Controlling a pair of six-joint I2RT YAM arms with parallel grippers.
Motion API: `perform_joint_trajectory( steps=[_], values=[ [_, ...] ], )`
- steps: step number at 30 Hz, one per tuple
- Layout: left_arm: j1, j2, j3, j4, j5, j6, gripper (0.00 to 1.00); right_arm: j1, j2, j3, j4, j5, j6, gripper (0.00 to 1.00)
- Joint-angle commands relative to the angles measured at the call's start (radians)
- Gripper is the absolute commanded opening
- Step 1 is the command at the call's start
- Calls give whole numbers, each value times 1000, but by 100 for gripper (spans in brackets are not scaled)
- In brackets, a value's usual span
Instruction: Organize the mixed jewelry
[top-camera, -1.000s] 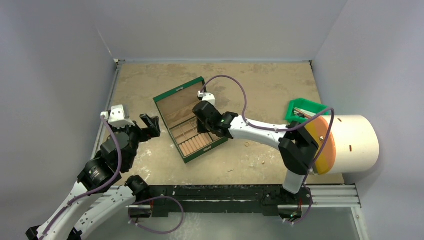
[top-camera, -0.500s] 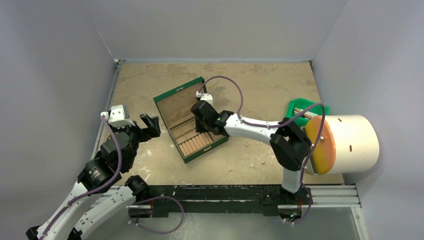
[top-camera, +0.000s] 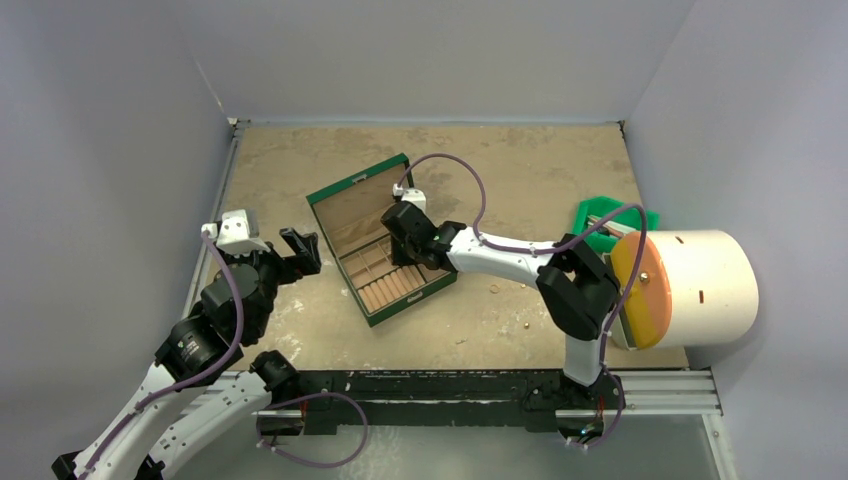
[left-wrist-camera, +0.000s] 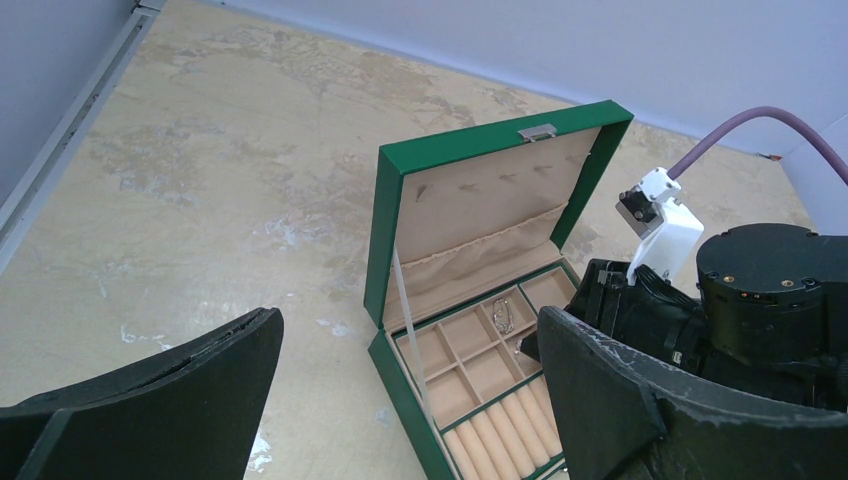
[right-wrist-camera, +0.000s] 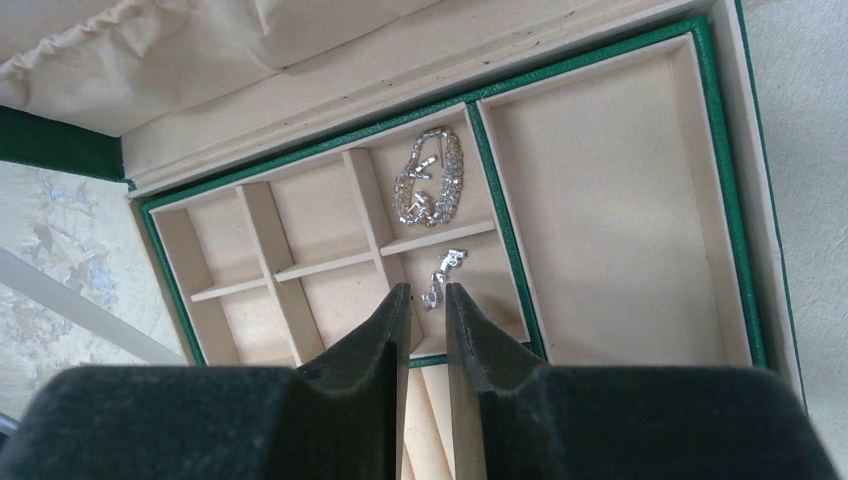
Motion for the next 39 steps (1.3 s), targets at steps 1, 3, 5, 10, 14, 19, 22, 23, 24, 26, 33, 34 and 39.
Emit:
perform_joint_trajectory(
  steps=[1,3,5,10,14,19,22,23,24,26,33,34,39],
  values=[
    [4,-7,36,26,3,-1,99,-5,-48,4,24,7,14,23],
    [5,-7,35,25,3,-1,98,-4,-72,-12,24,7,16,24],
    [5,-7,36,25,3,0,99,-4,-103,-38,24,7,18,25],
    [6,-6,35,25,1,-1,99,-4,-200,-109,11,4,17,26],
    [5,-3,35,26,2,-1,99,-4,-283,-188,-7,10,8,27],
    [5,7,35,26,3,0,98,-4,-398,-303,-30,-7,27,27],
    [6,9,35,26,3,-1,99,-4,-458,-382,-43,-5,49,27],
    [5,10,35,26,1,0,99,-4,-474,-408,-42,3,50,28],
    [5,10,35,26,0,1,99,-4,-490,-432,-44,0,61,28],
    [6,11,35,26,-2,1,99,-5,-511,-482,-53,-10,86,28],
    [7,14,35,25,-4,0,99,-4,-601,-627,-39,-89,156,28],
    [7,14,35,25,-4,0,99,-3,-614,-646,-35,-103,168,28],
    [8,18,35,26,2,1,99,-3,-665,-726,-29,-152,228,28]
  ],
)
